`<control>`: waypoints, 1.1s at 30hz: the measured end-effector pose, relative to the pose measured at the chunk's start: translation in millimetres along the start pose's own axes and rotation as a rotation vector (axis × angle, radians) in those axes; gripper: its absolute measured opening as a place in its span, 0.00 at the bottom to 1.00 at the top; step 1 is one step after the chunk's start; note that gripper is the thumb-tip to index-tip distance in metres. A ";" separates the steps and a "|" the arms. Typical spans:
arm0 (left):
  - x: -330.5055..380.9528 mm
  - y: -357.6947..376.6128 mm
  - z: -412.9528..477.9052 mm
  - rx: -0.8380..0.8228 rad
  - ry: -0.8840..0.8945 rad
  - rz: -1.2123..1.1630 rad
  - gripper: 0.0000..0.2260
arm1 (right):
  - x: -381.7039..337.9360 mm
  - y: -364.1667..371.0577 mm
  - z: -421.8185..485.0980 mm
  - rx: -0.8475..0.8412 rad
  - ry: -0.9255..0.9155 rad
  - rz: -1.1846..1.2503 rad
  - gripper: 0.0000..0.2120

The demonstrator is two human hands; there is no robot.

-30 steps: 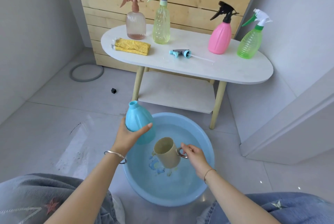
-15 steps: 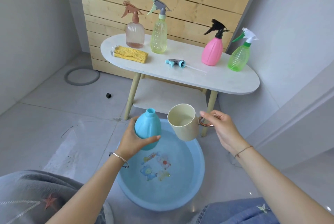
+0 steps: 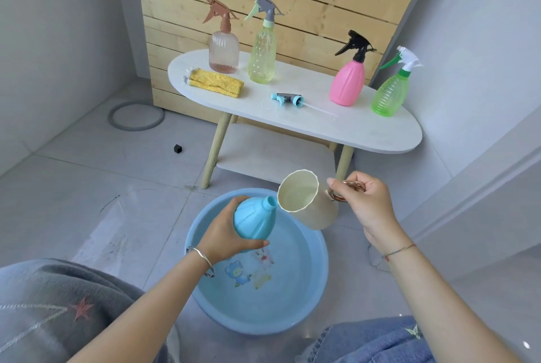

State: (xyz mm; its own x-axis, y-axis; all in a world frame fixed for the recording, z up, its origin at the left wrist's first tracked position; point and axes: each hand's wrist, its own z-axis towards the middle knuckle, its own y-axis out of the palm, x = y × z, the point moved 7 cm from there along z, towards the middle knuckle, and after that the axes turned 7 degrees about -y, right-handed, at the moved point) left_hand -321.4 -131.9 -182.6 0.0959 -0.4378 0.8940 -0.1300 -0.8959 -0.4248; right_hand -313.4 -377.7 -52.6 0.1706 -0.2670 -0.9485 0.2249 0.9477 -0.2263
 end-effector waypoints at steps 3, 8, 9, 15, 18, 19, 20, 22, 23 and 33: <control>0.0 2.2 -0.2 -0.008 0.004 0.026 0.38 | -6.1 2.5 0.9 -0.006 -0.043 -0.041 0.19; -4.0 3.6 0.9 0.002 0.006 0.045 0.39 | -17.9 7.6 -0.1 -0.020 -0.105 -0.128 0.19; -4.5 3.7 1.4 0.005 0.008 0.046 0.40 | -19.1 8.4 -0.3 -0.023 -0.114 -0.146 0.19; -9.6 5.2 3.5 0.000 0.008 0.052 0.41 | -22.2 12.8 0.8 -0.032 -0.163 -0.202 0.21; -11.7 7.1 5.2 -0.014 0.004 0.059 0.41 | -25.1 15.1 1.5 -0.037 -0.197 -0.215 0.20; -12.4 7.8 5.7 -0.020 0.002 0.062 0.41 | -25.7 15.8 1.6 -0.040 -0.206 -0.215 0.19; -13.1 8.4 5.7 -0.025 0.001 0.063 0.41 | -26.3 16.4 1.5 -0.044 -0.213 -0.218 0.19; -13.9 9.2 5.7 -0.032 -0.002 0.065 0.40 | -27.4 17.5 1.4 -0.046 -0.227 -0.223 0.18; -14.0 9.3 5.6 -0.032 -0.002 0.066 0.40 | -28.0 17.7 1.3 -0.048 -0.232 -0.226 0.18; -23.2 12.7 7.0 -0.059 -0.033 0.072 0.43 | -29.7 19.1 3.0 -0.062 -0.288 -0.292 0.19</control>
State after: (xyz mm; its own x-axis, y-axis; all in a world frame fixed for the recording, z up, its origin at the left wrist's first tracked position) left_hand -318.4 -133.5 -209.7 0.1164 -0.5036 0.8561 -0.1956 -0.8567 -0.4774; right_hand -311.3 -352.1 -28.1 0.3720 -0.5554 -0.7437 0.2466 0.8316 -0.4977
